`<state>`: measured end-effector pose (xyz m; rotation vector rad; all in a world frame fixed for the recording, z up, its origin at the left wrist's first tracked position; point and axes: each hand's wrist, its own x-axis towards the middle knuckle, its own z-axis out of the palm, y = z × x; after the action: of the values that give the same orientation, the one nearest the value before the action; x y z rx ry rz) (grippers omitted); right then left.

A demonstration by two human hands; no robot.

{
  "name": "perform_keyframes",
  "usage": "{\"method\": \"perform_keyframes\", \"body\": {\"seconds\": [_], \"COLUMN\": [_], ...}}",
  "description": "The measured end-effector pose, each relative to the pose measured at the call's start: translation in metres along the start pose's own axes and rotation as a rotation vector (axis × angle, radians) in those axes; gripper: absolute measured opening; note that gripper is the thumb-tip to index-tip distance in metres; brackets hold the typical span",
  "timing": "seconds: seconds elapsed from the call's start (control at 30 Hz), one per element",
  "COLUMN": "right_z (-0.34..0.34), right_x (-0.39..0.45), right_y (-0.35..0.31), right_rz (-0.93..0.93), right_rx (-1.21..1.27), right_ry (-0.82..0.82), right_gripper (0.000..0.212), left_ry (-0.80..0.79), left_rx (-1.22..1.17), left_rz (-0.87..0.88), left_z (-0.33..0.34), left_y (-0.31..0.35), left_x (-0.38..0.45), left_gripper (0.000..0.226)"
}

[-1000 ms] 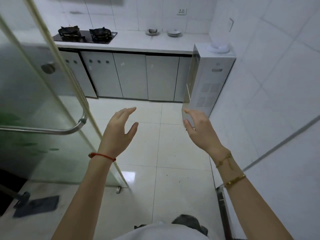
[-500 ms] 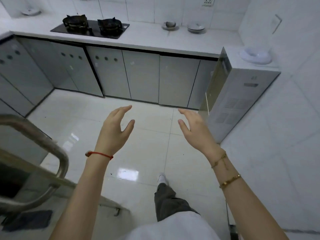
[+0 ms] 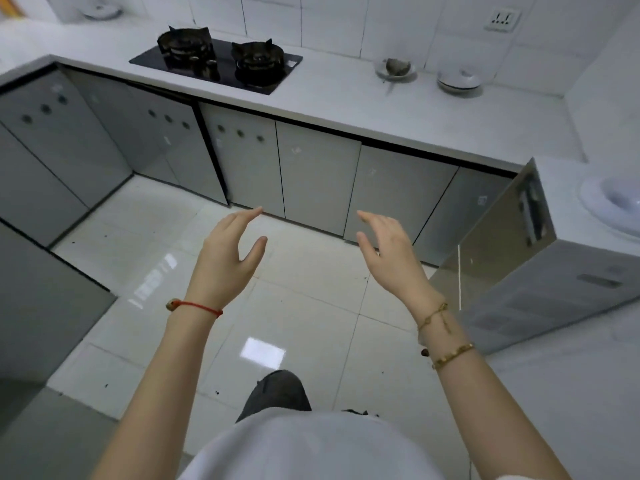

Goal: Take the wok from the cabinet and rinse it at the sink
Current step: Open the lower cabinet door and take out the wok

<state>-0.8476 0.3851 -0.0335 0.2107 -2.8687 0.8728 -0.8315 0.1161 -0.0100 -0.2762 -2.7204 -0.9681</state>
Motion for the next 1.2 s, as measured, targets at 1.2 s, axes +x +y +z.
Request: {"method": "perform_keyframes", "body": {"seconds": [1.2], "right_z": [0.100], "right_x": [0.402], "right_y": [0.081], "right_rz": [0.389], "right_rx": [0.043], "right_ry": [0.091], "right_gripper": [0.042], "left_ry": [-0.365], "left_rx": [-0.069], "left_rz": [0.241], "left_z": [0.135], "left_y": [-0.154], "left_x": [0.490], "left_gripper": [0.045]}}
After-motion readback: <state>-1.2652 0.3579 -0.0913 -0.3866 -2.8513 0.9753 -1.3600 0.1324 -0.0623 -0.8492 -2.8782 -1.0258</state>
